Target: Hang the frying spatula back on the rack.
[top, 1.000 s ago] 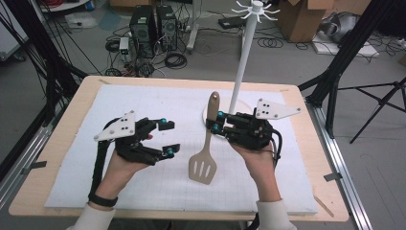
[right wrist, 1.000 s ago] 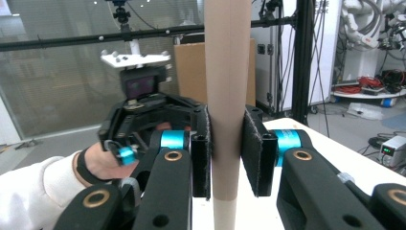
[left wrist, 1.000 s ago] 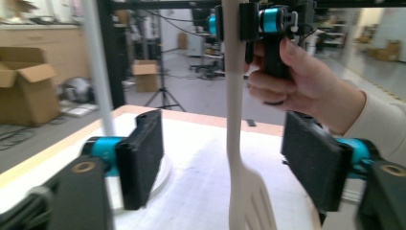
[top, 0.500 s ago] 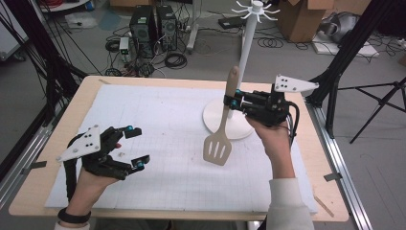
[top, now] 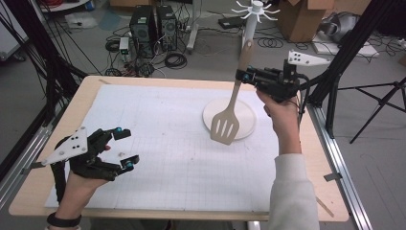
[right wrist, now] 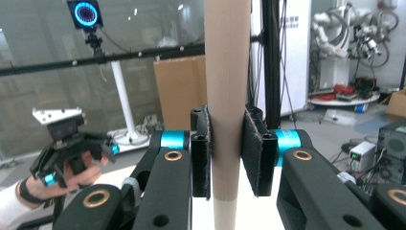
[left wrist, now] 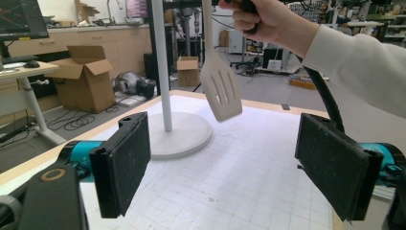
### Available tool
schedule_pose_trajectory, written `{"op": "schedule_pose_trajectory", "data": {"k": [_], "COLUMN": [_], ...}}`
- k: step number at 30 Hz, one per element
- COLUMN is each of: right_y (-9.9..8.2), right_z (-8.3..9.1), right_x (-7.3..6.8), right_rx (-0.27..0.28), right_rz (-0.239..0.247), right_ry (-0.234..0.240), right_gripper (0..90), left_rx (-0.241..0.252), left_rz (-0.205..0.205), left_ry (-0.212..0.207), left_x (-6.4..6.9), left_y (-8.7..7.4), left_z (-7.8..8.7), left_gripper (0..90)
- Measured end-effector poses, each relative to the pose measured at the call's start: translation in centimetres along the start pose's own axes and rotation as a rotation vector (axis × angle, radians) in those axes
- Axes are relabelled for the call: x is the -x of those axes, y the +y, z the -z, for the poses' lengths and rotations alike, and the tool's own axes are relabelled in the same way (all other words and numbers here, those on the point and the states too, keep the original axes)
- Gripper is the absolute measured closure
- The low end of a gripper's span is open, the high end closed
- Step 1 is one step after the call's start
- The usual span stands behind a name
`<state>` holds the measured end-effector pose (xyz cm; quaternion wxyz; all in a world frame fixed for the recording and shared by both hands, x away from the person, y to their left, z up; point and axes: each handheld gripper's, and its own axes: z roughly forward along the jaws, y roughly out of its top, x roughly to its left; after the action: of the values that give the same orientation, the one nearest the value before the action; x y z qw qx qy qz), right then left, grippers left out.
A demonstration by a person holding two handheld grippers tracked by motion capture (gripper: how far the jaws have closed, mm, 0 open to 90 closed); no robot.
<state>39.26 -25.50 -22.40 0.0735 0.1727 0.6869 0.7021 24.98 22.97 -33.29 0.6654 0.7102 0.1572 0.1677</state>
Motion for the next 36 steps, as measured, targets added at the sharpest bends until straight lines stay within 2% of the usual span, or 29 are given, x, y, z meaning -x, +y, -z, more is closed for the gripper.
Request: {"op": "schedule_pose_trajectory", "data": {"k": [7,19,36], "right_y": [1.5,2.5,2.0], "right_z": [0.3,0.4,0.4], "right_x": [1.3,2.7,4.4], "right_rx": [0.023,0.044,0.048], "right_rz": [-0.014,-0.033,-0.070], "right_ry": [-0.024,-0.048,-0.057], "right_gripper": [74.8,74.7,74.7], "left_rx": [-0.001,-0.019,-0.034], "left_rz": [0.004,0.012,0.020], "left_ry": [0.009,0.002,-0.012], "left_x": [-0.3,-0.5,-0.6], "left_y": [-0.3,-0.4,-0.4], "left_z": [0.7,0.7,0.2], "left_gripper": [19.9,20.1,21.3]}}
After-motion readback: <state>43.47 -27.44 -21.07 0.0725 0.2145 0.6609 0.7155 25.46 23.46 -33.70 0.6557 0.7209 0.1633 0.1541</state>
